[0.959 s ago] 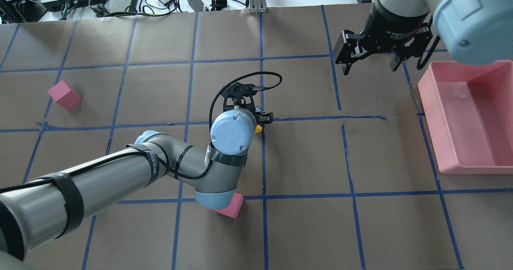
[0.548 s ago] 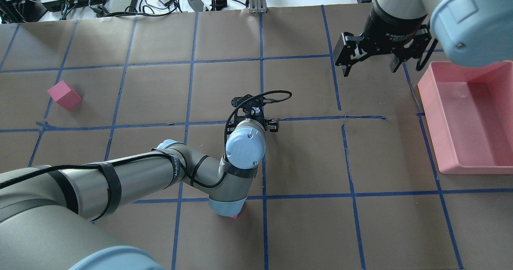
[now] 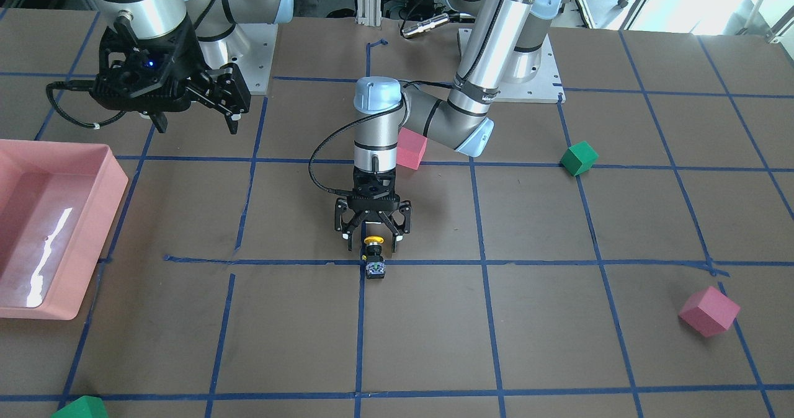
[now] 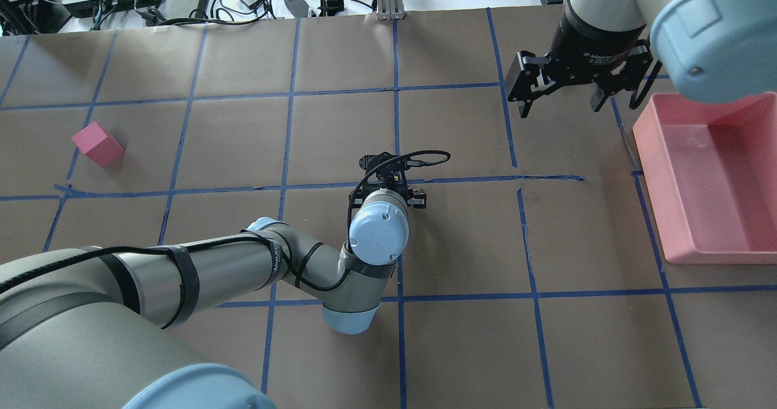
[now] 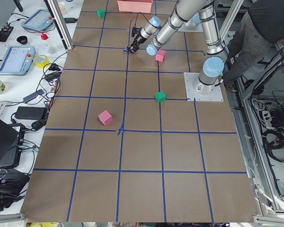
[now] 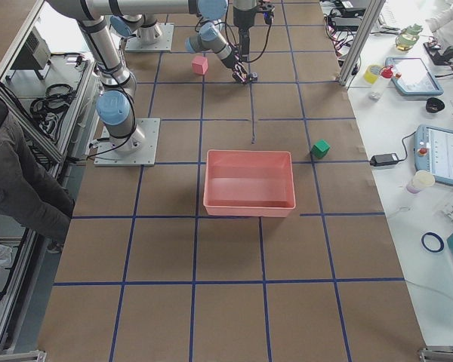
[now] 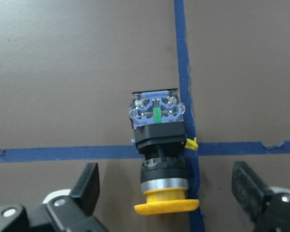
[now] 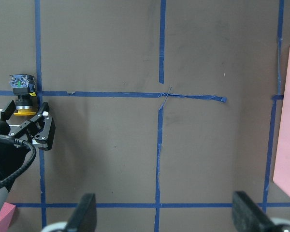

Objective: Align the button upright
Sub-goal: 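Grasp the lying button switch with the left gripper, then lift the switch with the left gripper and rotate it yellow cap up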

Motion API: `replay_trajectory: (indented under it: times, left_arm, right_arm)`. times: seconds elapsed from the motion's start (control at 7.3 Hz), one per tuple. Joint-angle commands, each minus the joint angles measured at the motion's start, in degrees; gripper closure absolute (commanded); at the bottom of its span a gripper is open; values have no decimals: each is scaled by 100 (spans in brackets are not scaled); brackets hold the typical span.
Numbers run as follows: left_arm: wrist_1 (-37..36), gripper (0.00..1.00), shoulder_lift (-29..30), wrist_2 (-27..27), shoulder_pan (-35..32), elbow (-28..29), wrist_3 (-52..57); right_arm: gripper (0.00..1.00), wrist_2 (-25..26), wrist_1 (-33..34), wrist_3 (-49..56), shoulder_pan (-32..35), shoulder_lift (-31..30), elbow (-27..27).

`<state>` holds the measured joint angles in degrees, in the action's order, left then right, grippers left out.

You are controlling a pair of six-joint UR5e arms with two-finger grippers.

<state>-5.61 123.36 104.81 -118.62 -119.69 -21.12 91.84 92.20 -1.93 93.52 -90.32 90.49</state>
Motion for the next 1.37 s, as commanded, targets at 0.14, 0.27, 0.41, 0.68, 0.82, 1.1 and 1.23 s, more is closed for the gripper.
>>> replay_trajectory:
  times: [0.14, 0.27, 0.41, 0.68, 0.82, 1.1, 1.23]
  left_arm:
    - [112, 100, -171, -4, 128, 155, 275]
    - [356, 100, -320, -47, 425, 365, 266]
    - [1142, 100, -582, -387, 776, 672, 162]
    - [3876, 100, -1092, -1466, 1322, 1741, -913]
    - [5415, 100, -1164, -2107, 1472, 2452, -1764]
    - [6220, 100, -947, -4037, 1692, 2688, -3472]
    - [6378, 100, -797, -4813, 1737, 2575, -4296]
  right_arm:
    - [0, -17, 0, 0, 0, 15, 12]
    - [0, -17, 0, 0, 0, 15, 12]
    - [0, -17, 0, 0, 0, 15, 12]
    - [0, -26, 0, 0, 0, 24, 12]
    - [0, -17, 0, 0, 0, 15, 12]
    - [0, -26, 0, 0, 0, 24, 12]
    - [0, -26, 0, 0, 0, 24, 12]
